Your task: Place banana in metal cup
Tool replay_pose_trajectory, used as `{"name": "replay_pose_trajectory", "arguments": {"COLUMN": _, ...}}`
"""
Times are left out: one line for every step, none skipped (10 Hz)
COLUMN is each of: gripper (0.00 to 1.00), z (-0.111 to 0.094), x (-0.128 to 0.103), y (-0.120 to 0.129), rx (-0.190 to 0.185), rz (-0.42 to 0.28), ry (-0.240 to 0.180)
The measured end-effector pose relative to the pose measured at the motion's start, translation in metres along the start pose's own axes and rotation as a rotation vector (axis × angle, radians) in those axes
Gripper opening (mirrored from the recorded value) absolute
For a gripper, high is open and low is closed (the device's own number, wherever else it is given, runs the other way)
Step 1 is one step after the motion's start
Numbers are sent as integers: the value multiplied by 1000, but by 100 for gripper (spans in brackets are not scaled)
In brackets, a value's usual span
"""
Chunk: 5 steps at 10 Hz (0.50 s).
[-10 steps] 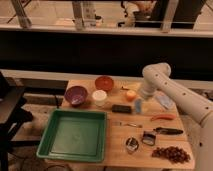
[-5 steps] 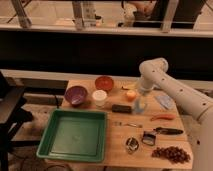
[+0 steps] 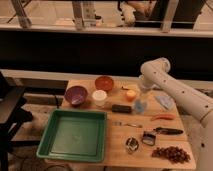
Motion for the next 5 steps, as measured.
{"name": "replay_pose_trajectory", "arguments": {"gripper": 80, "z": -4, "x": 3, "y": -7, "rx": 12, "rz": -6, "ry": 4}}
{"name": "replay_pose_trajectory", "arguments": {"gripper": 80, "z": -6, "x": 9, "y": -16, "rx": 28, "rz": -17, "ry": 5}}
{"name": "replay_pose_trajectory", "arguments": {"gripper": 80, "z": -6, "x": 15, "y": -24, "rx": 41, "rz": -31, "ry": 3}}
{"name": "replay_pose_trajectory", "arguments": {"gripper": 80, "z": -5, "x": 24, "y": -28, "rx": 51, "rz": -43, "ry": -7}}
{"name": "replay_pose_trajectory", "arguments": {"gripper": 80, "z": -3, "x": 32, "y": -28, "rx": 54, "rz": -44, "ry": -10}}
